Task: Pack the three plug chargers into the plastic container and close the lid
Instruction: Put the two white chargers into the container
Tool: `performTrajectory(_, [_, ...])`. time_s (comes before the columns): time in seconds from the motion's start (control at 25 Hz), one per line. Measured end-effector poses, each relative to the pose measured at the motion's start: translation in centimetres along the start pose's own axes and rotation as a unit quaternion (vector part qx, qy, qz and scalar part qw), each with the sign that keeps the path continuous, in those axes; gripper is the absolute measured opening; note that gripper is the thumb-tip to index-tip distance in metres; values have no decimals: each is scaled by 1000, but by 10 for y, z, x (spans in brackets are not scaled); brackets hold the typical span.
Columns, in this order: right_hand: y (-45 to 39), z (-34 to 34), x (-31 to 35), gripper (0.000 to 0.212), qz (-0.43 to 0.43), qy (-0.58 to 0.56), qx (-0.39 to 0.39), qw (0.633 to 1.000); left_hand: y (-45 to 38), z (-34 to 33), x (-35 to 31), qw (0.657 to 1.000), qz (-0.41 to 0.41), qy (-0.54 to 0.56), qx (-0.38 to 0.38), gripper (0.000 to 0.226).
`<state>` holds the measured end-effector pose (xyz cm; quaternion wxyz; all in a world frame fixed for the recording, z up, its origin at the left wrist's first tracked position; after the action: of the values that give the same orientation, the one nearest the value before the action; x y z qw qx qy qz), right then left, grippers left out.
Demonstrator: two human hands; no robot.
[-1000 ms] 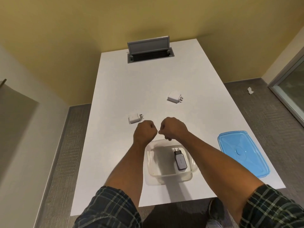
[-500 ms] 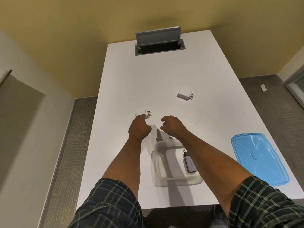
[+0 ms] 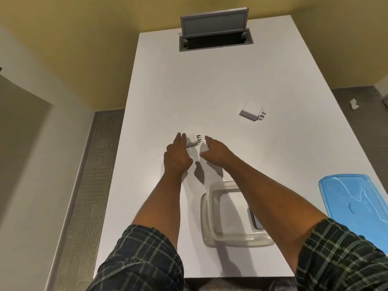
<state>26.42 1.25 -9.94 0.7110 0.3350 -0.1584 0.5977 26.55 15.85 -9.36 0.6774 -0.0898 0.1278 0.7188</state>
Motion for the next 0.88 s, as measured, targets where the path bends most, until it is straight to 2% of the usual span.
performTrajectory(0.32, [-11, -20, -3, 82, -35, -25, 15, 999, -18, -14, -1, 1000, -8, 19, 23, 79])
performTrajectory(0.4, [-13, -21, -2, 76, -41, -47, 9, 998, -21, -12, -4, 1000, -7, 23, 8, 74])
performTrajectory(0.52, [-16, -22, 0, 59, -41, -83, 2, 996, -25, -8, -10, 1000, -1, 18, -9, 54])
performTrajectory(0.6, [-15, -21, 2, 58, -35, -94, 6, 995, -25, -8, -12, 1000, 10, 20, -8, 45])
performTrajectory(0.72, [-11, -21, 5, 59, -36, -100, 14, 994, -21, -12, -10, 999, 42, 27, -6, 41])
performTrajectory(0.88, [-6, -18, 3, 44, -34, -105, 15, 994, -17, -11, -11, 998, 54, 34, -23, 37])
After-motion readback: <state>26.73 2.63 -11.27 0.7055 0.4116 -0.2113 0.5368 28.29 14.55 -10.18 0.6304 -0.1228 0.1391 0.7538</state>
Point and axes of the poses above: each hand's wrist, its own y-axis away from the middle knuckle, its own z-axis out of the back of the hand, x = y × z, the point moved 8 cm from there along -y, towards the middle knuckle, and after that the axes turned 15 degrees about -x, right-handed, at the moved point
